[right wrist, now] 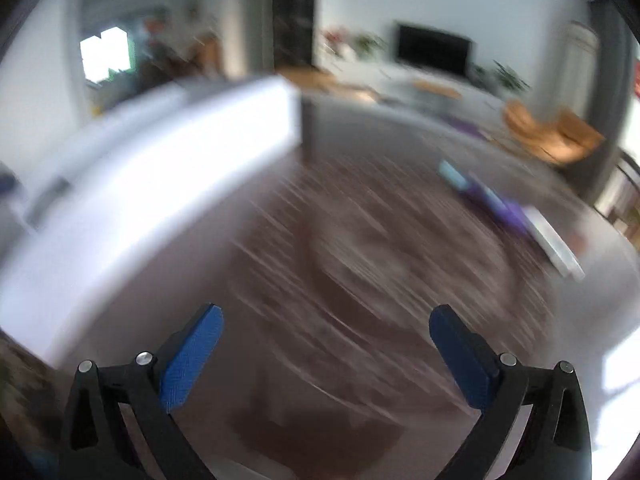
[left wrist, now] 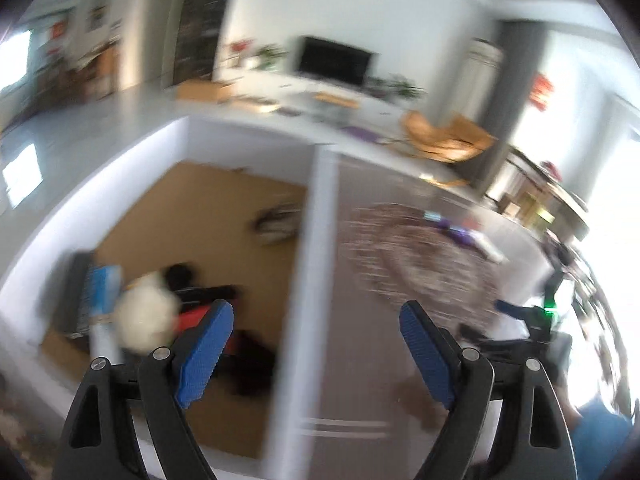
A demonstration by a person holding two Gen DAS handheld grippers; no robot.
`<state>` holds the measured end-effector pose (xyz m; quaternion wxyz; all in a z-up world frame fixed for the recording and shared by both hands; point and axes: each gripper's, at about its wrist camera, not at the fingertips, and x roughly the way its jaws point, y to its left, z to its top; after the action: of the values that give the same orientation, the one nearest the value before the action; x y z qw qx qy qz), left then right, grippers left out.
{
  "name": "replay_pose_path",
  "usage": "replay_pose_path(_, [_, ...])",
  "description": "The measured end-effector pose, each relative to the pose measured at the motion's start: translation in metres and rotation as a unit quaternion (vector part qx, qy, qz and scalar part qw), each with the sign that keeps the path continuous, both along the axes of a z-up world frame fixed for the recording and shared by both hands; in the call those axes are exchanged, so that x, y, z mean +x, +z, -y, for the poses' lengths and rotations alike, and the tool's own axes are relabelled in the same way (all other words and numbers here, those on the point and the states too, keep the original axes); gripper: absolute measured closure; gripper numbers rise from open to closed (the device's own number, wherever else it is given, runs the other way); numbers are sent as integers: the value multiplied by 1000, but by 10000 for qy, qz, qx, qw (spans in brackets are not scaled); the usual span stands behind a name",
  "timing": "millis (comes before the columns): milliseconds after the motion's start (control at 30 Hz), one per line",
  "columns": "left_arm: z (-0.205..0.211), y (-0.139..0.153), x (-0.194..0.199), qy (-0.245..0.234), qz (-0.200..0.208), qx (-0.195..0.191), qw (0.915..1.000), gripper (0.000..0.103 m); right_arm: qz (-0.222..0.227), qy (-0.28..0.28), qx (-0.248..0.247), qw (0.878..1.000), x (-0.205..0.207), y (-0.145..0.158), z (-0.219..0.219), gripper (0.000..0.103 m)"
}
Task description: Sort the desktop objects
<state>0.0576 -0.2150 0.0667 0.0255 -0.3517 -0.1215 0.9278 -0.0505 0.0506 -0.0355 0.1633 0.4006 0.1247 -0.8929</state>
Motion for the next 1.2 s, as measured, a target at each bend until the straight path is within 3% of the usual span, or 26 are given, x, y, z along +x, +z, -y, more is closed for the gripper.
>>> replay_pose_path(100, [-48,1,-3,-550,-35,-27,9985,0,39,-362,277,9990,2,-11,-57,0])
replay_pose_path(200, [-101,-25,-20,-1047,297,-95,9940,0,56,-673,405,9969,-4,-15,-97,0])
replay_pose_path(300, [-136,-65,-42,-1256,685,-126,9896,0,270,-931,153,9952,-9,-23,-119,0])
replay_pose_path(400, [-165,-108,-71,-1249,1142,-355,9849,0,325,-970,76,9947,-11,-23,-121,0])
replay_pose_path(533, [-184,-132,-98,-1010,1253,-753,9841,0,523,-963,-210,9938,-17,-26,-132,0])
replay_pose_path(700, [-207,-138,-134,-903,1245,-1272,9799,0,542,-1061,-259,9925,-14,-24,-133,0])
replay_pose_path(967, [-219,-141,-186,-977,1072,-1281,9811,0,544,-1062,-258,9925,-15,-25,-133,0])
replay_pose_path(1200, [-212,-138,-192,-840,1021,-1261,9832,0,544,-1063,-257,9925,-15,-25,-133,0])
